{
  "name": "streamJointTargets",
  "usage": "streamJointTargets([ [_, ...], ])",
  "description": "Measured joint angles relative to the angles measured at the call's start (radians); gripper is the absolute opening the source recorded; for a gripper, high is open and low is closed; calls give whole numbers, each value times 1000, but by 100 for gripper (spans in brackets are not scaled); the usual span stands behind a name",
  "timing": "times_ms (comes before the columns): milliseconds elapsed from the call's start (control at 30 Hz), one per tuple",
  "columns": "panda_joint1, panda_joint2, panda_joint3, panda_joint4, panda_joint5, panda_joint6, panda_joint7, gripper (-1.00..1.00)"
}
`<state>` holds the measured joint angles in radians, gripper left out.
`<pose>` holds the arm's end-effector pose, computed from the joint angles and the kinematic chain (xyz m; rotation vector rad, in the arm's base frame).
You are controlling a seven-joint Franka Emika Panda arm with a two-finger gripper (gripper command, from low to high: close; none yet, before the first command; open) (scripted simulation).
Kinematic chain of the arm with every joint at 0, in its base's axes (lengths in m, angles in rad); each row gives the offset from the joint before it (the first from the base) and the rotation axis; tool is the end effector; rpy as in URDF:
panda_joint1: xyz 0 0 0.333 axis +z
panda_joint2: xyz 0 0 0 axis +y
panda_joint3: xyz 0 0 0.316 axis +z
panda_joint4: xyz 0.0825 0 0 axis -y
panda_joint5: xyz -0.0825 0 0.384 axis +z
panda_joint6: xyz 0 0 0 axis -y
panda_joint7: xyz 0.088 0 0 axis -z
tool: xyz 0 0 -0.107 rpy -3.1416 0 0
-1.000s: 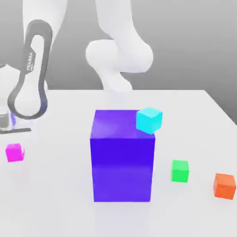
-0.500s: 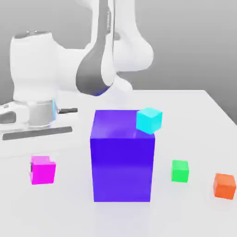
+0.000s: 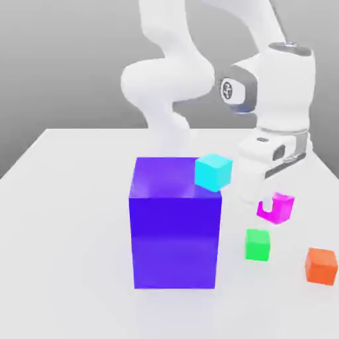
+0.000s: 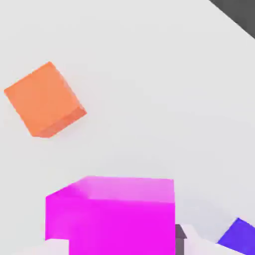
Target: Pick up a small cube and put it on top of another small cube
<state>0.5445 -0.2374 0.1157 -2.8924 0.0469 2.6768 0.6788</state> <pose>0.2782 0.2100 0.2532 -3.1315 0.0991 -0.0312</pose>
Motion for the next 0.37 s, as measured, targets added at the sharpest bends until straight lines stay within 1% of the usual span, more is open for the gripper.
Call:
streamJointTargets([
  [100, -12, 70, 2, -21, -9, 72, 19, -100],
  [267, -17, 235, -9, -17, -63, 231, 59, -100],
  [300, -18, 263, -11, -16, -70, 257, 64, 100],
  [367, -18, 263, -10, -16, -70, 257, 64, 100],
])
